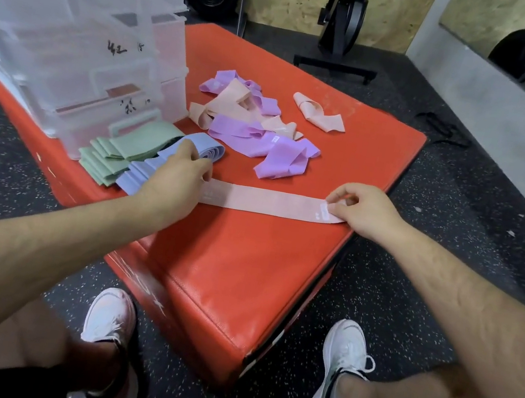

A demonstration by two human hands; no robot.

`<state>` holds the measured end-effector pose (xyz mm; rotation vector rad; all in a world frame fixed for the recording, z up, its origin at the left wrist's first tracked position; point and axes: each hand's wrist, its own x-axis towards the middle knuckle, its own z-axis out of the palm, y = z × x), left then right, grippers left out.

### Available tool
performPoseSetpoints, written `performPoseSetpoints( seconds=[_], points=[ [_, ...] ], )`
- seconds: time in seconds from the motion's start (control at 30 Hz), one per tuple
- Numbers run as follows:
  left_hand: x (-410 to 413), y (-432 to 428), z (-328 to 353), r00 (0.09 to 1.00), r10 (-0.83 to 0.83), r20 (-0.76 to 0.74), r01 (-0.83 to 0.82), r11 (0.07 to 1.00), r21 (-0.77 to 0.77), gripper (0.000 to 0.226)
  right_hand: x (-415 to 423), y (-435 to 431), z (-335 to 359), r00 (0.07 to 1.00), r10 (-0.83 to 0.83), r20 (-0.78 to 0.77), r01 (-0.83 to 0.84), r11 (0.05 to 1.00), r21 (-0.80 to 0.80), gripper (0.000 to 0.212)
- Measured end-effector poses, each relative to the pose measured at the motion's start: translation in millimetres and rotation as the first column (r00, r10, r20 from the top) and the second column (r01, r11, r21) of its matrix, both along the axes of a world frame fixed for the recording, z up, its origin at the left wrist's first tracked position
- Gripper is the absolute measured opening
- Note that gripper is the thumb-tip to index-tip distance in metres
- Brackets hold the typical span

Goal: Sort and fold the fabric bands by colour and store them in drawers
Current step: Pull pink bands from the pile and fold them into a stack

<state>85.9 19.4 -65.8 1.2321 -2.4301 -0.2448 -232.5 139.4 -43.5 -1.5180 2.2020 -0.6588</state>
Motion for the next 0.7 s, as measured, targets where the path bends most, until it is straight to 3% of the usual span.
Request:
performPoseSetpoints(
  seconds=[0.17, 0.23, 0.33, 0.53, 0.7],
  points=[
    [-2, -5, -5, 0.990, 0.002, 0.143, 0.015, 0.993, -0.117, 0.020, -6, 2, -5, 0.994, 0.006, -0.108, -0.006, 1.000, 0.002, 0.002],
    [-3, -8, -5, 0.981, -0.030, 0.194, 0.049, 0.994, -0.093, 0.022, -6, 1, -8, 0.986, -0.004, -0.169, 0.003, 1.000, -0.008, 0.002],
    [-3, -5, -3, 0.978, -0.086, 0.188, 0.088, 0.996, -0.002, 0.021, -2, 1, -10, 0.967, 0.026, -0.253, -0.023, 1.000, 0.017, 0.003],
    [-6, -1, 2, 0.980, -0.089, 0.178, 0.089, 0.996, 0.008, 0.010, 6, -1, -1, 0.935, 0.036, -0.352, 0.000, 0.995, 0.102, 0.003],
    [-26, -5, 15, 0.987, -0.098, 0.128, 0.097, 0.995, 0.014, 0.008, 24, -15, 16, 0.914, 0.055, -0.401, -0.045, 0.998, 0.035, 0.015]
  ],
)
